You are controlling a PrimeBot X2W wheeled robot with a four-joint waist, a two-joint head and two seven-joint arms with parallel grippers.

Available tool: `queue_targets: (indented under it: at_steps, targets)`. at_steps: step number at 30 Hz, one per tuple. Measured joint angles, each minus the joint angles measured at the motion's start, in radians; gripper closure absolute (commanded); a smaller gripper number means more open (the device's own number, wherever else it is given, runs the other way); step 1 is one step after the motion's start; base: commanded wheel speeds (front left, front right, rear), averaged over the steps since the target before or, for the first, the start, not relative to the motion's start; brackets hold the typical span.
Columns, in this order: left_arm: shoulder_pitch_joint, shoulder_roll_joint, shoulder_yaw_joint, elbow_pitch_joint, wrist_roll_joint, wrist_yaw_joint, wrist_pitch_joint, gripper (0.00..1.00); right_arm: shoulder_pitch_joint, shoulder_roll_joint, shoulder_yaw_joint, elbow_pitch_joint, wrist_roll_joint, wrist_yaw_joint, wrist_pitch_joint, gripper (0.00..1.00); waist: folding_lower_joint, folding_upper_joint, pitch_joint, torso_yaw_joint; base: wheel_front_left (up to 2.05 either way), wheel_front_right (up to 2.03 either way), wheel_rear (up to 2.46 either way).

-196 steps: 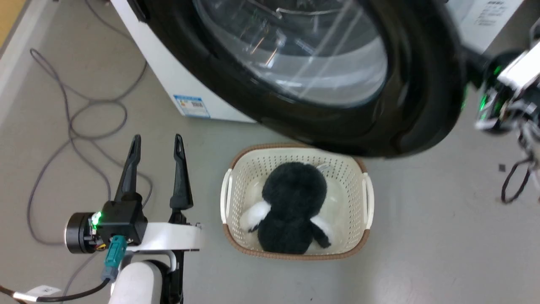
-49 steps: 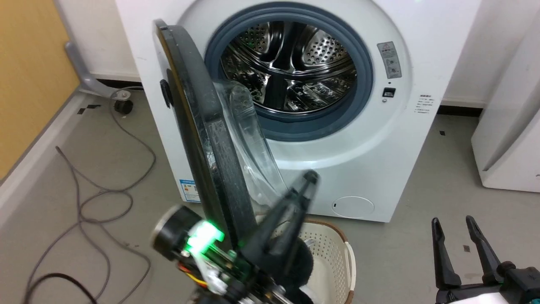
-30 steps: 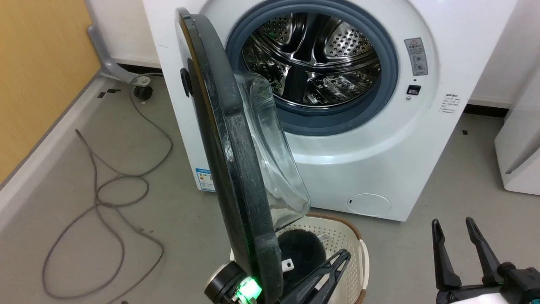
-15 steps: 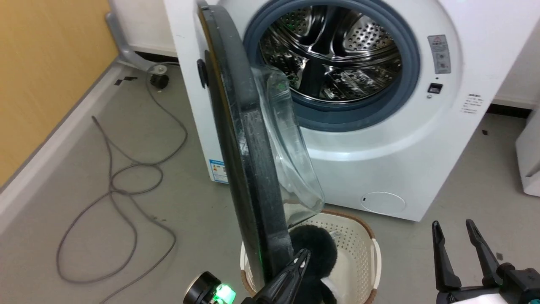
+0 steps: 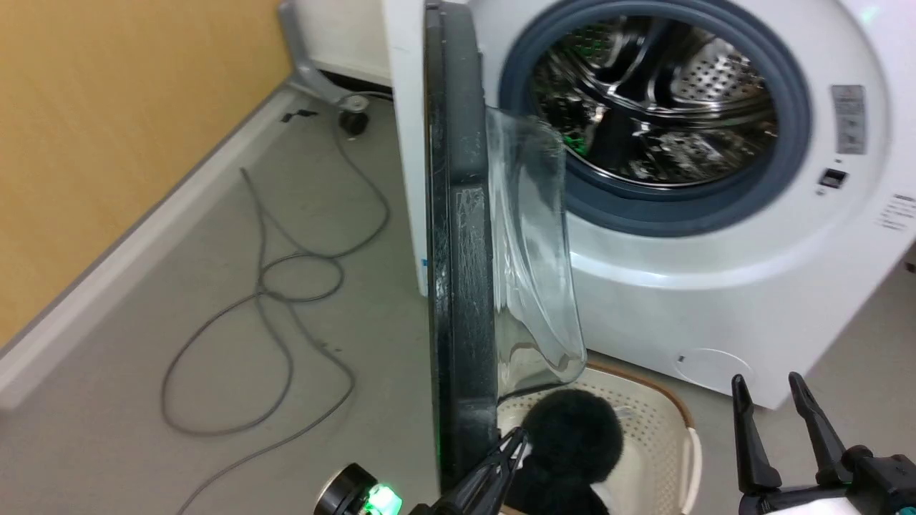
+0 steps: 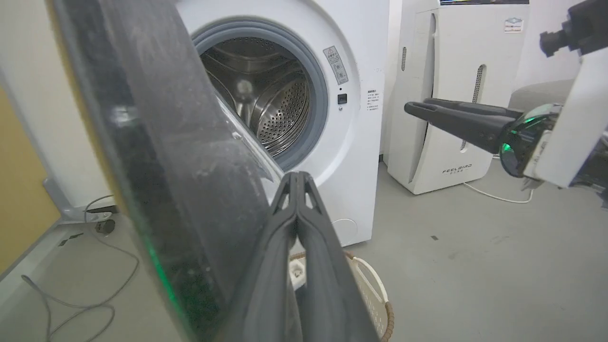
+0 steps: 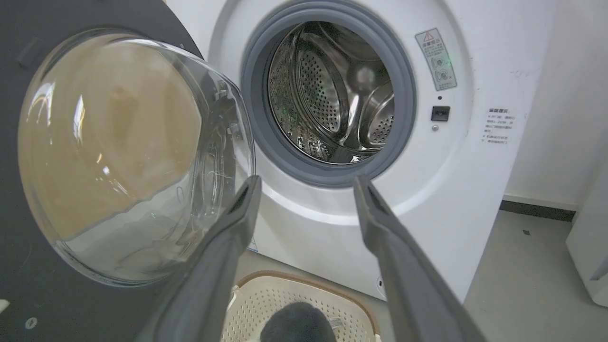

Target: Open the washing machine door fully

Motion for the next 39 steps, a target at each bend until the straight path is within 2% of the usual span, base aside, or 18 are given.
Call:
queue_targets:
  at_steps: [9,13,16,20,21,25,28,39]
  targets:
    - [0.003,0.022,0.068,0.0,-0.02,0.032,0.0,1.0,-0.001,0.001,0.002,0.003,0.002,0.0,0.0,0.0,0.0,0.0,0.003,0.112,0.0,0.0,0.0]
    - [0.003,0.031,0.122,-0.004,-0.033,0.057,0.0,1.0,-0.009,0.001,0.018,0.006,0.0,0.0,0.0,0.0,0.0,0.0,0.014,0.139,0.0,0.0,0.0]
    - [0.005,0.025,0.182,-0.014,-0.081,0.065,0.0,1.0,-0.016,0.001,0.024,0.012,-0.001,0.0,0.0,0.0,0.0,0.0,0.025,0.146,0.0,0.0,0.0]
    - [0.003,0.029,0.251,-0.011,-0.094,0.079,0.0,1.0,-0.024,0.001,0.03,0.018,-0.003,0.0,0.0,0.0,0.0,0.0,0.033,0.15,0.0,0.0,0.0]
    - [-0.008,0.032,0.302,0.001,-0.101,0.09,0.0,1.0,-0.025,0.001,0.031,0.018,-0.007,0.0,0.0,0.0,0.0,0.0,0.037,0.152,0.0,0.0,0.0]
    - [-0.037,0.037,0.396,0.038,-0.121,0.097,0.0,1.0,-0.025,0.001,0.022,0.018,-0.016,0.0,0.0,0.0,0.0,0.0,0.05,0.152,0.0,0.0,0.0]
    - [-0.056,0.038,0.435,0.059,-0.132,0.096,0.0,1.0,-0.025,0.001,0.013,0.016,-0.024,0.0,0.0,0.0,0.0,0.0,0.06,0.151,0.0,0.0,0.0]
    - [-0.234,0.0,0.686,0.251,-0.163,0.057,0.0,1.0,-0.076,0.001,0.0,0.006,-0.092,0.0,0.0,0.0,0.0,0.0,0.153,0.118,0.0,0.0,0.0]
